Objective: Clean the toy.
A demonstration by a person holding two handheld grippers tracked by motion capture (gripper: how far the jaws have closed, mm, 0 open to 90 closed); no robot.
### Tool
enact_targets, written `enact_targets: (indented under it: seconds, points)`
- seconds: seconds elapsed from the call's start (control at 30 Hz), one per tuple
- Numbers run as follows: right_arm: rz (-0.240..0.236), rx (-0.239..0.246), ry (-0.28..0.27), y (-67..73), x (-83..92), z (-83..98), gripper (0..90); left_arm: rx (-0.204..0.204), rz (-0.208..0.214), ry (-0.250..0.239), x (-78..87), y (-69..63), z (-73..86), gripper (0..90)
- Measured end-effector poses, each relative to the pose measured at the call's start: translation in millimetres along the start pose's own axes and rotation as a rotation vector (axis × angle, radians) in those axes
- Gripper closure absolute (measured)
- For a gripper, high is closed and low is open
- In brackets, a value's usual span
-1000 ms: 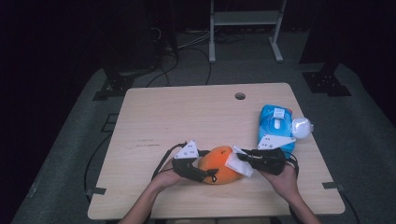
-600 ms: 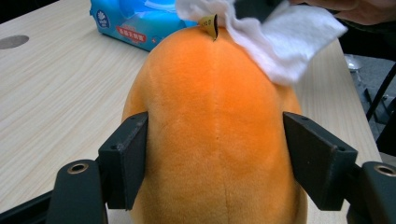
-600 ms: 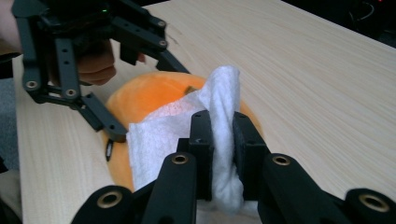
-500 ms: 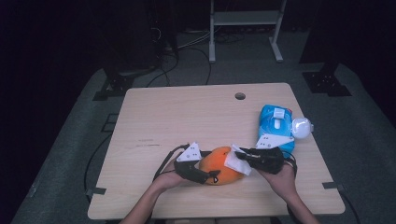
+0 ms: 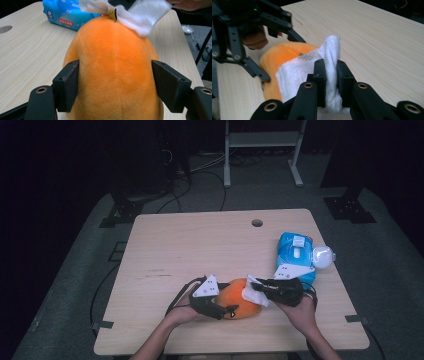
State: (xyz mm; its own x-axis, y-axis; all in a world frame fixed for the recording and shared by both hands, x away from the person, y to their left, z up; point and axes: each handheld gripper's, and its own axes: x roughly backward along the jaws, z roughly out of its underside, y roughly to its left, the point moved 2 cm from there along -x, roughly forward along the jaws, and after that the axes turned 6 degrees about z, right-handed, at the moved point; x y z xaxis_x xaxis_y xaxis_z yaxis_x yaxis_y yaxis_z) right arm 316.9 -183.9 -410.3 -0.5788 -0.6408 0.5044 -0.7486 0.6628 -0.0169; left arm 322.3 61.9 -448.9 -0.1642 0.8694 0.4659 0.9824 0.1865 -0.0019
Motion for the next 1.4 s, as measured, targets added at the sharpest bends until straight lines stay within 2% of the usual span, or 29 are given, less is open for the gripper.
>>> enact_targets:
  seconds: [0.13,0.3,0.47,0.6,0.7,0.8,0.87,0.9,0.93,1.0,1.1,1.2,1.3,1.37,1.4]
  points:
    - [0.023,-0.025,0.003,-8.3,4.5,6.8,79.4,0.027,0.004,-0.004,2.6,5.2,3.0,26.7]
    - [0.024,-0.029,0.013,-6.1,5.1,11.9,79.5,0.1,-0.006,-0.017,5.4,14.1,7.3,26.7]
    - [0.016,-0.004,0.024,1.2,-0.6,10.0,79.5,0.115,-0.02,-0.017,6.1,15.9,7.8,26.0]
    - [-0.009,-0.035,0.044,-2.4,-2.9,14.1,79.5,0.138,-0.016,-0.026,6.3,18.4,8.9,25.8]
    - [-0.027,-0.065,0.037,-3.6,-3.6,16.6,79.5,0.093,-0.006,-0.011,5.0,13.8,6.0,26.0]
    - [-0.017,-0.032,-0.009,2.3,3.7,6.8,79.6,0.035,0.001,0.001,2.1,6.7,1.8,26.3]
    - [-0.032,-0.028,-0.045,5.2,6.6,0.1,79.6,0.014,0.015,-0.013,-0.7,3.3,-0.3,26.4]
    - [-0.057,-0.023,-0.051,6.3,5.7,-2.5,79.6,0.001,0.014,-0.008,-1.3,2.1,-1.2,26.4]
    - [-0.055,-0.017,-0.04,7.5,4.2,-2.9,79.6,-0.007,0.002,-0.002,-1.9,1.2,-2.2,26.4]
    - [-0.032,0.012,-0.013,8.6,-0.3,-0.2,79.7,0.004,-0.004,0.0,0.0,2.9,-1.5,26.4]
    - [-0.03,-0.007,-0.002,2.6,0.9,2.5,79.7,0.023,0.006,-0.01,1.8,6.5,0.6,26.3]
    - [-0.065,-0.066,-0.004,-0.8,0.6,3.9,79.6,-0.008,0.009,0.008,-1.6,2.4,-3.6,26.3]
    - [-0.057,-0.028,-0.009,5.1,-0.7,-0.9,79.5,-0.021,0.005,0.012,-1.8,1.0,-4.2,25.8]
    - [-0.061,-0.015,-0.004,6.1,-2.3,-1.2,79.6,-0.003,0.003,0.002,1.1,3.0,-3.5,22.3]
    - [-0.063,-0.019,0.0,5.6,-2.3,-0.7,79.6,0.022,0.005,-0.004,3.3,5.2,-4.7,19.3]
